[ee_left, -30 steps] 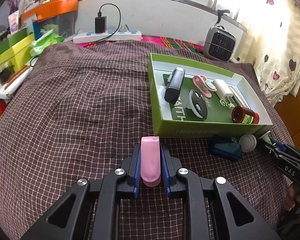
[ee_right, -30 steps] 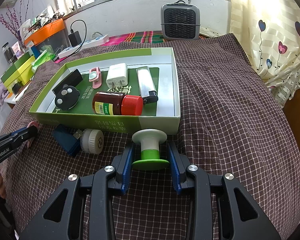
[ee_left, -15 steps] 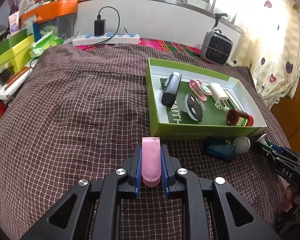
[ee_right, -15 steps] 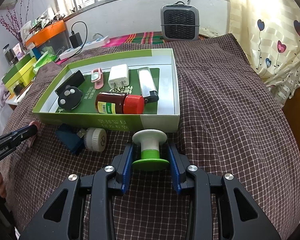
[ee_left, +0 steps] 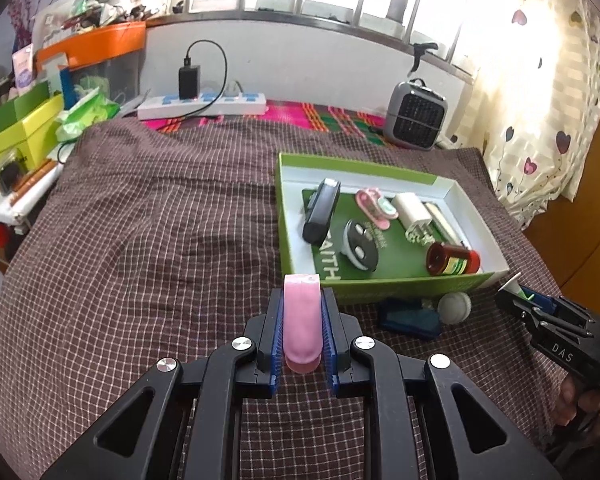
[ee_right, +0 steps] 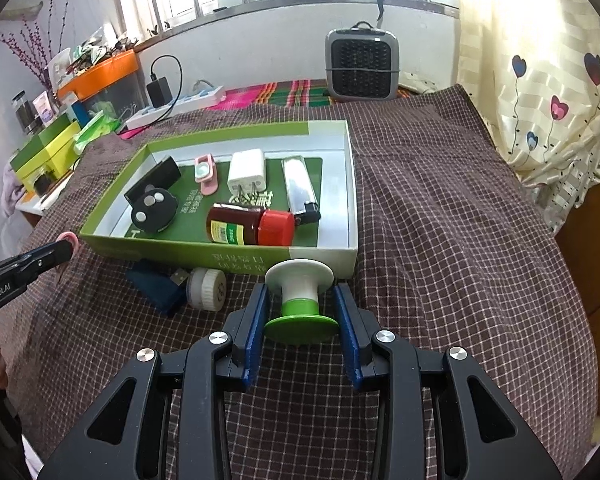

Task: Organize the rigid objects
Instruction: 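Carry the pink clip with the left gripper while the right gripper carries the spool into the box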

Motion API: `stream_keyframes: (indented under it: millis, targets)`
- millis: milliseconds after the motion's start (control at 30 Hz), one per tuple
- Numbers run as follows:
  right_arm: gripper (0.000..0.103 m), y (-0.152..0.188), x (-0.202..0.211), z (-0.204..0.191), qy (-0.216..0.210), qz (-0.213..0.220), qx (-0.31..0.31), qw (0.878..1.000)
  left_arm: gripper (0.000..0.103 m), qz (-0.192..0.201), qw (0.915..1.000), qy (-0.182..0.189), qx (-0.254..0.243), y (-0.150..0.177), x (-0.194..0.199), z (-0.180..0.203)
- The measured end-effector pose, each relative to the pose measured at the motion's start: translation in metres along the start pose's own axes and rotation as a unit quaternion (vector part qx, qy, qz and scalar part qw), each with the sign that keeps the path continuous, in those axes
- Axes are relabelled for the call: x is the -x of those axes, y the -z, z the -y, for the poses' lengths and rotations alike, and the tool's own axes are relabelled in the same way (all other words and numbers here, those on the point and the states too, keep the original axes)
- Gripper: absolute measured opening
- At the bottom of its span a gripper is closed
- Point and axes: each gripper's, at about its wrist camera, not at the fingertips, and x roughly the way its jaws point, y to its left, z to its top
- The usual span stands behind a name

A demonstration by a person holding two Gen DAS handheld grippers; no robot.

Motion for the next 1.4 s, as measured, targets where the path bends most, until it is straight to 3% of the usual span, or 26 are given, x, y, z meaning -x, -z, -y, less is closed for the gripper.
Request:
stream_keyframes:
  millis: [667,1067,1400]
  targets:
    - [0.035,-0.04,0.008,-0.003,-0.005,0.039,0.015,0.999,0.016,0.01,0.9992,0.034,-0.016,-0.038,-0.013,0.022]
    - [0.035,-0.072,-0.016,-0.002,-0.009,0.04,0.017,0.999,0.016,0.0,0.9984,0.053,-0.019,-0.061,-0.045,0.035]
    - [0.035,-0.083,-0.047,0.0,-0.012,0.023,0.019,0.999,0.016,-0.016,0.9985,0.047,-0.023,-0.069,-0.073,0.039]
